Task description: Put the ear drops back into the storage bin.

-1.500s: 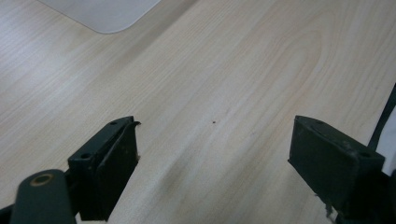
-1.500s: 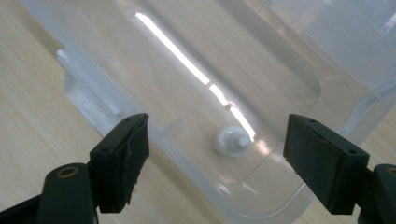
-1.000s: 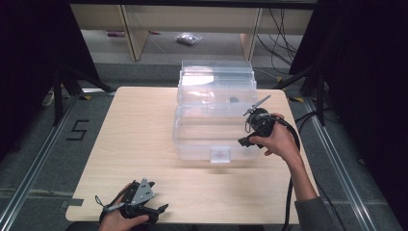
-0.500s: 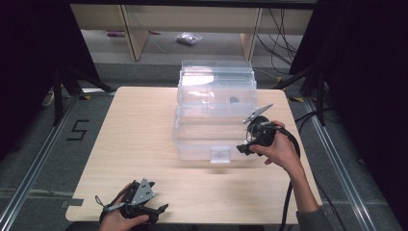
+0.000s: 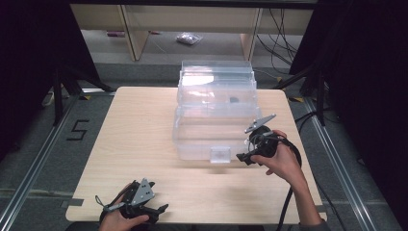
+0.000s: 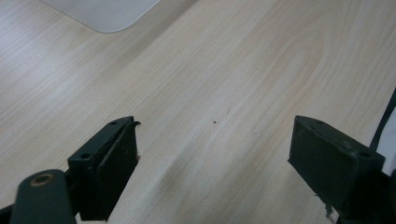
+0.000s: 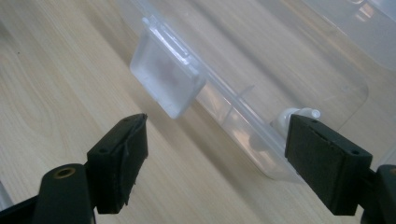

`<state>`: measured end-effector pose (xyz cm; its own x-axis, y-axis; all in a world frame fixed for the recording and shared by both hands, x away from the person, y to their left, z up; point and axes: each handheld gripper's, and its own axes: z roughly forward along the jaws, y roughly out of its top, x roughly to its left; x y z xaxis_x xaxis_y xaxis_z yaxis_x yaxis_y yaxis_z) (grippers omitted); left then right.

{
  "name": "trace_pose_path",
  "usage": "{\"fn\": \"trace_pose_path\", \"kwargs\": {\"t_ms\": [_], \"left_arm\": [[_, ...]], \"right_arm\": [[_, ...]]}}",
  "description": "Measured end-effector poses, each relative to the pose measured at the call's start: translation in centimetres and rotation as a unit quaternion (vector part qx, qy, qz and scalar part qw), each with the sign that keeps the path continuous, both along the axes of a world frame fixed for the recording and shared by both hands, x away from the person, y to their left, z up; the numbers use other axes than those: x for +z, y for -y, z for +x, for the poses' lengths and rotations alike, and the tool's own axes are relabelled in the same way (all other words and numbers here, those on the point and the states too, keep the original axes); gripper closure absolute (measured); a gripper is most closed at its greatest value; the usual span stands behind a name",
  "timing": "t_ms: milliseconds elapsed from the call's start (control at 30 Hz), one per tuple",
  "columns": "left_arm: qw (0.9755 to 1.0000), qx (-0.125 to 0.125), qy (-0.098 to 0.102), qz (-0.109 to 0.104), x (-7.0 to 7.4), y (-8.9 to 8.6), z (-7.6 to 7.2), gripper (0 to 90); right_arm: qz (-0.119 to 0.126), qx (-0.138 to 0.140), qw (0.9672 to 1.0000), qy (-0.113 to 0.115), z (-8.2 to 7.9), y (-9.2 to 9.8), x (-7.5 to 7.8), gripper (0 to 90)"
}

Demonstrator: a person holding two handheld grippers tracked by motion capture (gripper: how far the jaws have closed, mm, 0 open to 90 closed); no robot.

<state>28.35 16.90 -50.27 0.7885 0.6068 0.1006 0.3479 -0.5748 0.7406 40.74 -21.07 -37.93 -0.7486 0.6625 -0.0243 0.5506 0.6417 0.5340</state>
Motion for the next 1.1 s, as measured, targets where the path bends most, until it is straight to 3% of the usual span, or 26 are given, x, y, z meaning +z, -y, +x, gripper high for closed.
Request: {"fn": "trace_pose_path", "kwargs": {"t_ms": [167, 400, 433, 633, 667, 1033, 1100], "left_arm": [[1.0, -0.003, 0.003, 0.001, 0.1, -0.1, 0.0, 15.0], [0.9999, -0.009, 0.006, 0.012, 0.2, -0.1, 0.0, 14.9], [0.9998, -0.009, 0.006, 0.015, 0.3, -0.1, 0.1, 15.0], [0.9999, -0.007, 0.007, 0.01, 0.2, -0.1, 0.0, 15.0], [0.9999, -0.007, 0.008, 0.011, 0.2, -0.1, 0.0, 15.0], [0.9999, -0.009, 0.005, 0.01, 0.3, -0.1, -0.1, 15.0], [0.9999, -0.009, 0.004, 0.01, 0.3, -0.1, -0.1, 15.0]], "right_arm": [[0.001, -0.013, 0.9999, -0.002, -0.7, 0.0, 0.0, 21.4], [0.003, 0.007, 1.0, 0.005, -1.6, 0.4, -0.7, 21.4], [0.004, -0.003, 1.0, 0.002, -1.8, 0.4, -0.7, 21.4], [0.005, -0.008, 0.9999, -0.005, -2.5, 0.5, -1.2, 21.4], [0.002, -0.002, 1.0, 0.003, -2.5, 0.6, -1.3, 21.4], [0.003, 0.015, 0.9998, 0.011, -3.3, 0.1, -1.9, 20.3], [0.003, 0.002, 1.0, 0.006, -3.6, -0.1, -2.0, 20.3]]}}
